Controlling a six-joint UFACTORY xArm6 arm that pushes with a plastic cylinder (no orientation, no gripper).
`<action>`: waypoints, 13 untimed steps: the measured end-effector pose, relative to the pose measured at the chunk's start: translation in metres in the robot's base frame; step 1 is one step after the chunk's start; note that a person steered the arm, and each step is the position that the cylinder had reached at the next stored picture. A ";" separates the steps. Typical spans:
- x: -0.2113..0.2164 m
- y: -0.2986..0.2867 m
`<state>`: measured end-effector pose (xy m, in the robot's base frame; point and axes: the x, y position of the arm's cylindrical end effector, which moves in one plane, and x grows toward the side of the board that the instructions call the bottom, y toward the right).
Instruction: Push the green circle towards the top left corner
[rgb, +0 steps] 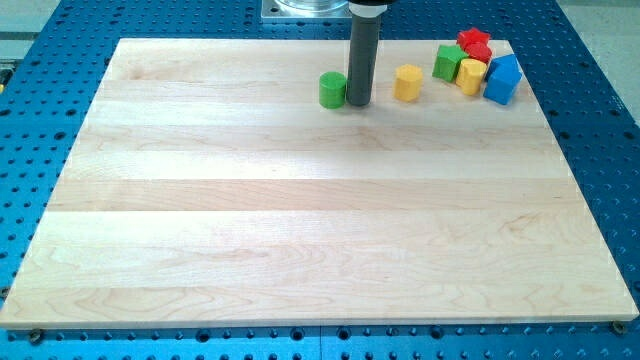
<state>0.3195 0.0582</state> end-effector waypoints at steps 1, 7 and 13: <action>-0.023 0.050; -0.026 -0.030; 0.017 0.016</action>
<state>0.3361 0.0738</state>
